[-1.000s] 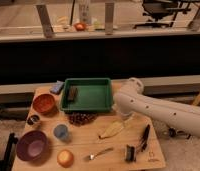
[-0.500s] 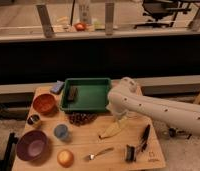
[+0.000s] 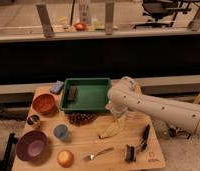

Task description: Place banana in plastic cup

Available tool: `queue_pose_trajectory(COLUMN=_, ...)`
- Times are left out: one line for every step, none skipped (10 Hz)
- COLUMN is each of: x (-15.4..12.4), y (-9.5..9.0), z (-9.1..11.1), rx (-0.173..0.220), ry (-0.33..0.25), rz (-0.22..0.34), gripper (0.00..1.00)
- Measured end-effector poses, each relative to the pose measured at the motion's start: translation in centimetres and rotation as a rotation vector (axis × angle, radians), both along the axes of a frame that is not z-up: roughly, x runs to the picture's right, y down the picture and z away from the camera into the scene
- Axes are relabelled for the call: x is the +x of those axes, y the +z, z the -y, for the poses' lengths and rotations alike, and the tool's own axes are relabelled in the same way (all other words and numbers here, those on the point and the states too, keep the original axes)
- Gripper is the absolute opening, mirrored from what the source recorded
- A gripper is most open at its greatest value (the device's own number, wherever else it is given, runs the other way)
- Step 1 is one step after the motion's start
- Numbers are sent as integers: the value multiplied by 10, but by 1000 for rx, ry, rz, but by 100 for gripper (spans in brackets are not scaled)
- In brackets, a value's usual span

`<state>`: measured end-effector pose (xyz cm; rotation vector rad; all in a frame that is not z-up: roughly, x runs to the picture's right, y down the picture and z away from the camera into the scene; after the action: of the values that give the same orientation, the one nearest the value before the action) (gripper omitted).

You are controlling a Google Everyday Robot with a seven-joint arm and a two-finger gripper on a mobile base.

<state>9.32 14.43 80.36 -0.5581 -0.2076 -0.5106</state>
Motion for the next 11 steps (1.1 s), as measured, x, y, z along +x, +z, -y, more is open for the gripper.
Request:
queue_pose_trajectory(x=0, y=6, z=-2, rx=-8, ry=3, rz=7, gripper=80)
queue_pose_trajectory(x=0, y=7, z=-2, rx=-12, ry=7, rz=13, gripper=80)
queue_pose_trajectory(x=0, y=12, z=-1, rx=-17, ry=9, rz=21, gripper=80)
queue_pose_trajectory(x=2, y=17, z=-3, rx=-22, ry=13, rz=27, gripper=80)
queue_pose_trajectory(x=3, y=24, z=-6, rx=-23, ry=15, rz=34, gripper=80)
queue_pose_trajectory(x=1, y=23, z=-8, rx=-18, ry=6, rz=37, gripper=80)
queue_pose_trajectory(x=-2, y=15, z=-11, rx=-14, ry=-6, rz=44, gripper=80)
queue_pose_trajectory(x=-5, y=1, z=-14, rx=-12, ry=-20, rz=53, gripper=80)
queue_pose_trajectory(x=-6, y=-10, z=-17, rx=-11, ry=-31, rz=59, gripper=80)
queue_pose_trajectory(x=-9, y=-15, z=-20, rx=-12, ry=-43, rz=66, gripper=80)
queue_pose_trajectory(x=-13, y=-17, z=-23, rx=-17, ry=-59, rz=78, gripper=80)
